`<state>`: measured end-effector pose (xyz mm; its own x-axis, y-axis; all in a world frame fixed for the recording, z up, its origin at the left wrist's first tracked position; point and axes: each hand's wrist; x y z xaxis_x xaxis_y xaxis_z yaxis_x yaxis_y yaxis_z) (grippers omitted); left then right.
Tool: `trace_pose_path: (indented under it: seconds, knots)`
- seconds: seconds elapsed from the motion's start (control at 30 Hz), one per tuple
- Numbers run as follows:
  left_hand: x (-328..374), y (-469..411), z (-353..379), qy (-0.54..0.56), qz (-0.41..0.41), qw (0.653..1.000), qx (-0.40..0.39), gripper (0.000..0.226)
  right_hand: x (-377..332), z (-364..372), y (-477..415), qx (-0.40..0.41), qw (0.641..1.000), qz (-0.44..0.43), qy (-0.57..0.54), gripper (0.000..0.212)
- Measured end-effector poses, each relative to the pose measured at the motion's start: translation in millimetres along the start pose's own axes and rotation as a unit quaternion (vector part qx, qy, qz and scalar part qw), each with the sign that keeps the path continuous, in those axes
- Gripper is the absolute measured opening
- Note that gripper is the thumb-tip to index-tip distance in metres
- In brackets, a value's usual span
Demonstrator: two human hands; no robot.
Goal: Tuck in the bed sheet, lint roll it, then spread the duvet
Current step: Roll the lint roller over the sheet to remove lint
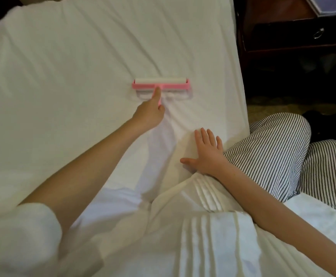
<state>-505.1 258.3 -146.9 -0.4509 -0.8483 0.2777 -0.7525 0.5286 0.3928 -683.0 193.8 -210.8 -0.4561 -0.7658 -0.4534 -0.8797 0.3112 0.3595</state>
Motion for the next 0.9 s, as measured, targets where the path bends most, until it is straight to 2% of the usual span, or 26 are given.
trace_pose_path:
  seconds: [0.13, 0.27, 0.33, 0.43, 0.57, 0.63, 0.73, 0.83, 0.9]
  knots:
    - [-14.8, 52.0, -2.8, -0.044, 0.001, 0.998, -0.053, 0.064, 1.7, -2.0, -1.3, 0.012, 1.000, 0.003, -0.016, 0.100]
    - [-44.2, 136.5, -3.2, -0.132, -0.003, 0.977, -0.167, 0.066, 0.7, -0.6, -1.8, 0.012, 1.000, -0.004, -0.021, 0.100]
    - [-46.0, 150.2, 5.1, -0.121, -0.009, 0.971, -0.207, 0.068, -0.6, 0.1, -0.1, 0.016, 1.000, -0.014, -0.021, 0.101]
    - [-37.3, 114.9, 12.7, -0.093, -0.015, 0.977, -0.191, 0.068, -0.9, -0.2, 1.3, 0.021, 0.999, -0.014, -0.021, 0.103]
    - [-21.8, 42.0, 11.4, -0.059, -0.007, 0.992, -0.113, 0.063, -0.5, -2.5, -0.9, 0.028, 0.999, -0.003, -0.041, 0.102]
    - [-14.6, 29.3, 7.3, -0.079, 0.015, 0.994, -0.079, 0.059, -0.5, -2.4, -1.1, 0.031, 0.998, 0.001, -0.048, 0.101]
    - [-12.6, 56.1, -1.2, -0.152, 0.025, 0.988, -0.029, 0.053, 0.9, -1.1, -2.2, 0.036, 0.998, 0.006, -0.044, 0.099]
    - [-32.9, 111.4, 0.1, -0.210, 0.030, 0.972, -0.105, 0.052, 1.2, -0.5, -6.7, 0.031, 0.998, 0.015, -0.056, 0.099]
    - [-42.2, 129.0, 1.3, -0.210, 0.015, 0.968, -0.139, 0.051, -0.2, -1.6, -8.3, 0.027, 0.998, 0.016, -0.062, 0.100]
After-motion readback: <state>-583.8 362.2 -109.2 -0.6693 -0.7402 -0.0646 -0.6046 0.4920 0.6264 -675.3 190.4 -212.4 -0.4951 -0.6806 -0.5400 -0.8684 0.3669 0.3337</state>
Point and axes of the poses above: each hand's wrist, its own y-axis away from the middle knuckle, its own z-axis out of the palm, x = y × z, and after that the axes turned 10 degrees about -z, right-handed
